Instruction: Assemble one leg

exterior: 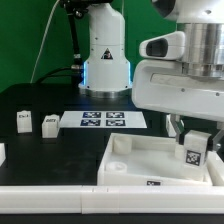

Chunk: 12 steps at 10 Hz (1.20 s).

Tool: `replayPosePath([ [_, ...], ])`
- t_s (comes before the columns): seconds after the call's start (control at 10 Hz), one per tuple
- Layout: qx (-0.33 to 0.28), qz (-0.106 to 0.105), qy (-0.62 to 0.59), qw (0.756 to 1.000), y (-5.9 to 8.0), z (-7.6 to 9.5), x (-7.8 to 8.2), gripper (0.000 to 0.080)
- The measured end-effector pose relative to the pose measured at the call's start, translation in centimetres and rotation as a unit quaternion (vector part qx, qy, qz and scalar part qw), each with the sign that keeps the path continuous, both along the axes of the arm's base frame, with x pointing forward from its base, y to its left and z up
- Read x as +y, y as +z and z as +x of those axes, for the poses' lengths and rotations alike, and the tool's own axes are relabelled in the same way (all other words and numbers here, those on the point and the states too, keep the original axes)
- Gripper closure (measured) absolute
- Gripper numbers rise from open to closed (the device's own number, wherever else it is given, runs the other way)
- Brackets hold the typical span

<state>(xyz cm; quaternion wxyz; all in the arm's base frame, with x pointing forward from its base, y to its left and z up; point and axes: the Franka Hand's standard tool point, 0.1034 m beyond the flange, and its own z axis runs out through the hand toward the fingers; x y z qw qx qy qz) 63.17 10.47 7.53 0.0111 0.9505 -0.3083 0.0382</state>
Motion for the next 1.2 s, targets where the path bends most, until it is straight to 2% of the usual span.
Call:
replayPosePath([
  [0.3, 0.007, -0.021, -0.118, 0.993, 0.1, -0.7, -1.9, 0.0501],
  [0.5, 0.009, -0.022, -0.133, 0.991, 0.0, -0.8, -2.1, 0.0488],
  [0.6, 0.009, -0.022, -0.132, 0.991, 0.0, -0.8, -2.1, 0.0288],
  [0.7, 0.009, -0.022, -0.132, 0.991, 0.0, -0.8, -2.1, 0.0193],
  [0.8, 0.009, -0.022, -0.132, 0.991, 0.0, -0.8, -2.1, 0.0163],
  [1.2, 0.009, -0.022, -0.132, 0.991, 0.0, -0.8, -2.1, 0.0150],
])
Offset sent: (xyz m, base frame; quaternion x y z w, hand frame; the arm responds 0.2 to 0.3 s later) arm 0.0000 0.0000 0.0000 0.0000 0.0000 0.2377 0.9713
